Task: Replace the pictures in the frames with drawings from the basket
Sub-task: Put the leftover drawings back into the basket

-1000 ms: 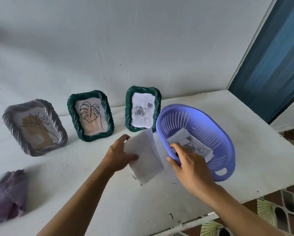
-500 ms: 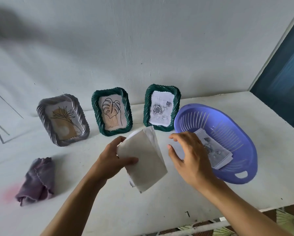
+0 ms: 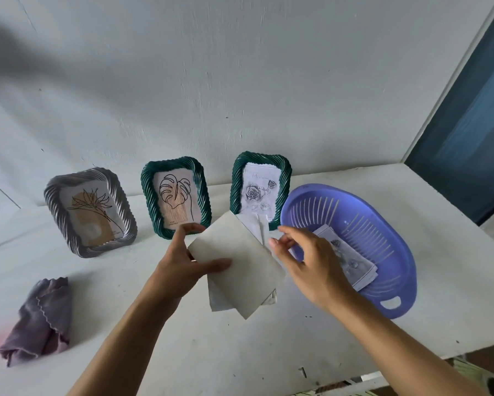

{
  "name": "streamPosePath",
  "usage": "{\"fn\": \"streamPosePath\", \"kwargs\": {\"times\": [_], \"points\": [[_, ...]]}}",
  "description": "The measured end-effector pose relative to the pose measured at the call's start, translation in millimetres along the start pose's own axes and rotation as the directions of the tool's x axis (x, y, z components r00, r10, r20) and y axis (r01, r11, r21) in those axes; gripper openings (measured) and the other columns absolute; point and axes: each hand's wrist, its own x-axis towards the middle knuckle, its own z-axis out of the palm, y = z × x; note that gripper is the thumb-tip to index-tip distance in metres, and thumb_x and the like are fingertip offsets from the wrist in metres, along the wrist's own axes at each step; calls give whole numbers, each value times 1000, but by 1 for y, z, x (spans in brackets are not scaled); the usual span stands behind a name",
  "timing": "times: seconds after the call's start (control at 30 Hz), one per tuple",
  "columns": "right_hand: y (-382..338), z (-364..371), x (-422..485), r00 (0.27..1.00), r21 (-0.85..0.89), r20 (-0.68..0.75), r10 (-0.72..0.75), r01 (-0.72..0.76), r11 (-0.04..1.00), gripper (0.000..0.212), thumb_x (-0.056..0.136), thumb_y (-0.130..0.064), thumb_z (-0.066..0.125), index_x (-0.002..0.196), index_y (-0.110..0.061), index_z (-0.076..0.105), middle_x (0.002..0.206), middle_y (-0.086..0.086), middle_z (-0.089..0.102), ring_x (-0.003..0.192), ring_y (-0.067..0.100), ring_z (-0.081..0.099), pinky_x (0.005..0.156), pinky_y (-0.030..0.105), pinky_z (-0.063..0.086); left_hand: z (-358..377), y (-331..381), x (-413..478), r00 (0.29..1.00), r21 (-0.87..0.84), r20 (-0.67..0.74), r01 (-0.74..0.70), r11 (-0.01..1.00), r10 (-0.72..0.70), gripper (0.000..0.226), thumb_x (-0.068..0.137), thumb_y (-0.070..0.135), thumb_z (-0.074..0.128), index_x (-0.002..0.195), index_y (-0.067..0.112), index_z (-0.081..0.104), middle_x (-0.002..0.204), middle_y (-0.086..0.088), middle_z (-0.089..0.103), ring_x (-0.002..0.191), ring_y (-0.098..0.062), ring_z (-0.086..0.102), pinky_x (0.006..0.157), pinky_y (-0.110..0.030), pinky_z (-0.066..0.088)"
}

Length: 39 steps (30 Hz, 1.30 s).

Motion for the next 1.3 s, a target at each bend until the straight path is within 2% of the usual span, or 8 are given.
{"fn": "streamPosePath", "kwargs": {"times": [0.13,0.23,0.4,0.57,0.8,1.0,1.17,1.3], "points": [[-19,7,2,989,79,133,61,-72,994,56,92,-44,65,140,-19,53,115,-5,65,108,9,60,92,22,44,13,8,-5,998,-48,50,-39,998,41,81,49,32,95,119,33,53,104,-18,71,102,-41,65,94,-58,53],[-22,18,6,960,334,208,187,-249,909,53,87,-34,71,136,-24,54,125,0,65,115,14,63,101,40,50,19,14,-4,997,-52,22,-68,996,69,71,62,25,91,119,32,49,102,-16,71,90,-30,66,82,-49,58],[-24,21,16,904,526,306,298,-422,739,36,91,-5,68,121,-23,58,113,0,71,101,23,70,86,40,57,26,18,2,983,63,-109,-145,987,151,59,82,16,81,122,30,40,95,-6,72,75,-15,68,61,-28,59],[-24,26,15,926,480,160,342,-376,793,28,87,-5,63,107,-23,63,101,-5,73,91,21,71,83,45,56,24,7,-1,935,361,-109,-279,890,338,42,85,23,79,112,31,47,102,3,65,61,-16,68,60,-24,54],[-29,30,0,986,359,49,156,-163,919,23,89,-14,57,108,-26,57,99,-8,69,87,20,65,76,41,54,34,-18,-14,864,711,21,-366,600,502,33,81,41,80,112,35,71,125,-2,46,103,-19,50,92,-29,41],[-36,35,-12,997,394,31,67,-74,916,11,101,-23,56,110,-22,62,98,-8,69,86,6,66,71,15,50,55,-4,-30,977,116,95,-199,973,189,30,97,31,63,126,25,61,113,2,72,106,-12,69,86,-28,56],[-35,40,-22,993,440,95,66,-102,892,36,103,-40,45,97,-17,71,97,-2,70,99,12,63,88,34,51,55,-2,-38,996,-308,77,-17,951,43,28,102,25,56,127,14,62,120,-13,71,116,-35,65,99,-63,49],[-26,45,-22,991,180,131,-31,7,984,35,94,-40,50,112,-20,73,107,-10,65,109,9,55,96,23,44,53,-7,-31,999,-334,31,39,942,-30,28,103,3,46,125,14,60,114,-20,71,103,-38,70,86,-66,54]]}}
